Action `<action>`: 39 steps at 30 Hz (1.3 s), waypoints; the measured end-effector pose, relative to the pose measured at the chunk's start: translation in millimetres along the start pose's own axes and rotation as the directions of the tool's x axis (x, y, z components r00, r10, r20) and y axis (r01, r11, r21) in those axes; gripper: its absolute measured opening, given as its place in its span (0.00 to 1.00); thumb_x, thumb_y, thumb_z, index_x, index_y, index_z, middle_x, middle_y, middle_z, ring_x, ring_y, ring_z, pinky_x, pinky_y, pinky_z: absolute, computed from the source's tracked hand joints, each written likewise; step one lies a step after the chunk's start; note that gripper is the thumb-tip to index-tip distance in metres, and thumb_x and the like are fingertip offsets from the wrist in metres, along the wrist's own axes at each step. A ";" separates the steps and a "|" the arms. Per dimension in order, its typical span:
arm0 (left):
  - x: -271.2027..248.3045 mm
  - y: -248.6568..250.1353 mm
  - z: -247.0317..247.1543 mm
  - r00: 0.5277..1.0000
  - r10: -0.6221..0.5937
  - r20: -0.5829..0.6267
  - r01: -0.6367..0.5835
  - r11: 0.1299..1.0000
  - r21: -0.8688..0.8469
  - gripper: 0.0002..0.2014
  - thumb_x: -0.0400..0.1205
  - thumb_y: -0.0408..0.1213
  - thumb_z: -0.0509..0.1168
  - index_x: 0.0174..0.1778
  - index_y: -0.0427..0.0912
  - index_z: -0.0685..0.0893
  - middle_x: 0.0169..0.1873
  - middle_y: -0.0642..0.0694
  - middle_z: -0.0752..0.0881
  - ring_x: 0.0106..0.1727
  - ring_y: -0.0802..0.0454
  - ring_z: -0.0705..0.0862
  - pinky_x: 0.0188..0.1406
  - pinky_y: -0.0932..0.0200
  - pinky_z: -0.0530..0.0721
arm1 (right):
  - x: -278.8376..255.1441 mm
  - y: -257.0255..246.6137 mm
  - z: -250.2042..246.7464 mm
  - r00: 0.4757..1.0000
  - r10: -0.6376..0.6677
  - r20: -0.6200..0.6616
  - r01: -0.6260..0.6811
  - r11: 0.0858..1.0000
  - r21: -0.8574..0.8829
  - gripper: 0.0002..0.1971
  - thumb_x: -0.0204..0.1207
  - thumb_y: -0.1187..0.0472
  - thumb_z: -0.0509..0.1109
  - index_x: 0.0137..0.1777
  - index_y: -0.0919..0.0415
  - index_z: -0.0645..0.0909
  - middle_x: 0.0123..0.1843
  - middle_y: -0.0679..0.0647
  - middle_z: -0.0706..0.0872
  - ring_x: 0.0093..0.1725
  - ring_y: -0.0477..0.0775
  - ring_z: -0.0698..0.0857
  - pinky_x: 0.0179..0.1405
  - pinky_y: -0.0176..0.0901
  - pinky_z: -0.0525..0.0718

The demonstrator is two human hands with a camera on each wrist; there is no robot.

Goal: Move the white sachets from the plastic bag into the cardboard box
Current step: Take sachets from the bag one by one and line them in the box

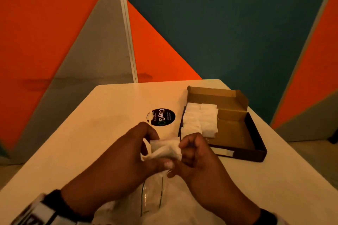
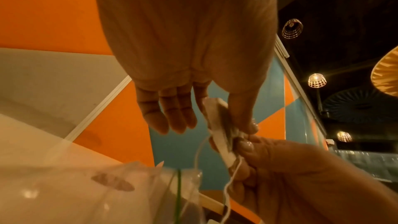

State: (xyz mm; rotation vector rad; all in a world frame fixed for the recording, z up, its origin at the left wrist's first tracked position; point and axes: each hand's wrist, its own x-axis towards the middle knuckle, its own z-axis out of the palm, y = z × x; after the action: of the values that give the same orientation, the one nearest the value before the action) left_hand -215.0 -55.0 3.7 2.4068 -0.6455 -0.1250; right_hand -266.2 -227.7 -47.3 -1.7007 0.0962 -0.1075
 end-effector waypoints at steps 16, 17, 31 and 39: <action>3.6 -17.2 -5.7 0.999 -0.043 0.003 0.043 0.991 -0.130 0.21 0.73 0.35 0.79 0.47 0.70 0.84 0.42 0.63 0.92 0.44 0.67 0.89 0.47 0.64 0.85 | 5.0 8.2 -9.9 1.000 0.026 -0.017 -0.028 0.989 -0.146 0.06 0.82 0.58 0.70 0.54 0.49 0.86 0.40 0.48 0.93 0.37 0.46 0.92 0.44 0.44 0.89; 2.6 -18.1 -7.8 0.998 -0.055 -0.032 0.051 0.992 -0.115 0.20 0.73 0.37 0.80 0.46 0.70 0.85 0.41 0.63 0.92 0.42 0.67 0.89 0.46 0.62 0.85 | 5.5 7.9 -12.1 0.999 0.019 -0.027 -0.024 0.983 -0.180 0.05 0.81 0.56 0.71 0.52 0.48 0.87 0.38 0.46 0.93 0.36 0.45 0.92 0.44 0.43 0.89; -1.0 12.2 -11.7 0.995 0.089 0.055 -0.090 0.996 0.023 0.13 0.71 0.47 0.80 0.44 0.65 0.83 0.49 0.75 0.87 0.53 0.72 0.84 0.54 0.61 0.83 | 3.7 -7.2 -18.0 0.991 -0.065 0.118 0.110 0.896 -0.430 0.08 0.82 0.53 0.69 0.55 0.44 0.89 0.39 0.37 0.90 0.39 0.41 0.90 0.42 0.31 0.87; 6.7 -8.8 -16.6 0.979 0.059 0.196 -0.089 0.984 0.152 0.17 0.80 0.40 0.72 0.57 0.71 0.84 0.45 0.73 0.88 0.50 0.78 0.83 0.45 0.77 0.80 | 4.3 -38.8 -42.6 0.934 -0.106 0.342 0.356 0.388 -0.850 0.13 0.84 0.44 0.63 0.65 0.38 0.83 0.59 0.38 0.89 0.54 0.43 0.85 0.57 0.45 0.87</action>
State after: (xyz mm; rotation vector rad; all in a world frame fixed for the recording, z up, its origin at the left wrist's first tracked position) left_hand -201.4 -43.0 12.1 2.5405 -0.8617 -0.2855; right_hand -267.2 -265.0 -3.2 -2.8406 -0.3511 -0.0605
